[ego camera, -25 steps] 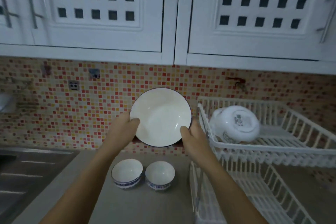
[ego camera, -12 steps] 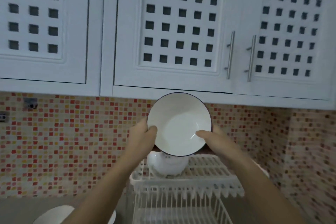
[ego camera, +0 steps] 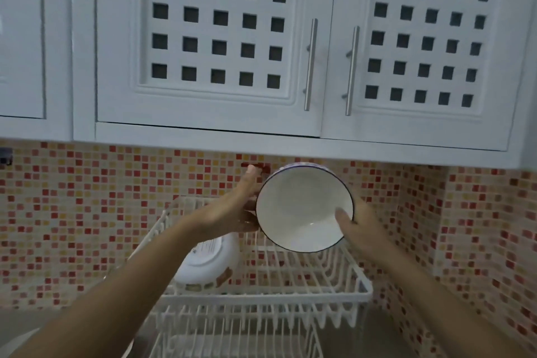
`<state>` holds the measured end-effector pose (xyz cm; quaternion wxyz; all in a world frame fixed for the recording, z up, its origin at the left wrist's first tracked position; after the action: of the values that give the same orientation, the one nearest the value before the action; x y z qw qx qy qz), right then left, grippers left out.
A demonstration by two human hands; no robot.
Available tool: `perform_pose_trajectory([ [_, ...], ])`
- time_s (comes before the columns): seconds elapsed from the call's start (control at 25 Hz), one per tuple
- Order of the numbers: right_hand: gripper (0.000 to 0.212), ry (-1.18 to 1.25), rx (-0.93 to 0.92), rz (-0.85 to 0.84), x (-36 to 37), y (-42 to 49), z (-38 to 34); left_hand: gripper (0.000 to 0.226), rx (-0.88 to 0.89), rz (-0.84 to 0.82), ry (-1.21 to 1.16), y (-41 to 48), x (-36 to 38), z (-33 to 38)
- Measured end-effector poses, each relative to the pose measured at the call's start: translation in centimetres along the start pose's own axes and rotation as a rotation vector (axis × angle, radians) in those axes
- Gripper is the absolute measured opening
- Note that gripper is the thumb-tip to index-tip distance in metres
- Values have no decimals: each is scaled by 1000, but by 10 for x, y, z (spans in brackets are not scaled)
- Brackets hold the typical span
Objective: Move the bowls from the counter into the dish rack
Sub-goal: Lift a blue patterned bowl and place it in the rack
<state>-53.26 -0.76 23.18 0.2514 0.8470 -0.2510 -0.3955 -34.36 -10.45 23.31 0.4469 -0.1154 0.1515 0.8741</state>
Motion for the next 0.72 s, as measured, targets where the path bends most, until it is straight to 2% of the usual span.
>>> perform_pose_trajectory([
  [0.08,53,-115,-200,22,1,4,-1,81,16,-65,-48,12,0,-2],
  [0.16,57,-295,-426,67,4,7,-9,88,35,-128,65,21,4,-3],
  [0.24,46,-407,-632,163,6,6,-8,92,68,-176,170,24,6,0],
  [0.32,45,-457,-752,209,11,8,4,75,97,-160,302,26,6,2],
  [0.36,47,-453,-743,184,13,11,10,65,101,-140,357,27,6,3],
  [0.4,62,-425,-698,123,16,18,18,60,103,-116,411,29,8,3],
  [0.48,98,-354,-522,-173,26,31,32,65,133,-42,576,33,11,-1],
  [0.56,117,-328,-349,-460,43,34,46,76,143,21,731,36,12,-12],
  [0.72,125,-398,-254,-652,62,34,62,72,71,57,755,46,16,-42],
])
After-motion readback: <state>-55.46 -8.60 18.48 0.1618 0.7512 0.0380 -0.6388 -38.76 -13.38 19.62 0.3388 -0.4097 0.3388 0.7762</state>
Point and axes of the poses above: each hand's wrist, its own y-axis towards the middle knuckle, its own x-axis out of the palm, z = x × y, the point moved 6 cm from there along y, towards the middle knuckle, and after that the axes turned 1 degree about -z, right-handed, at the moved point
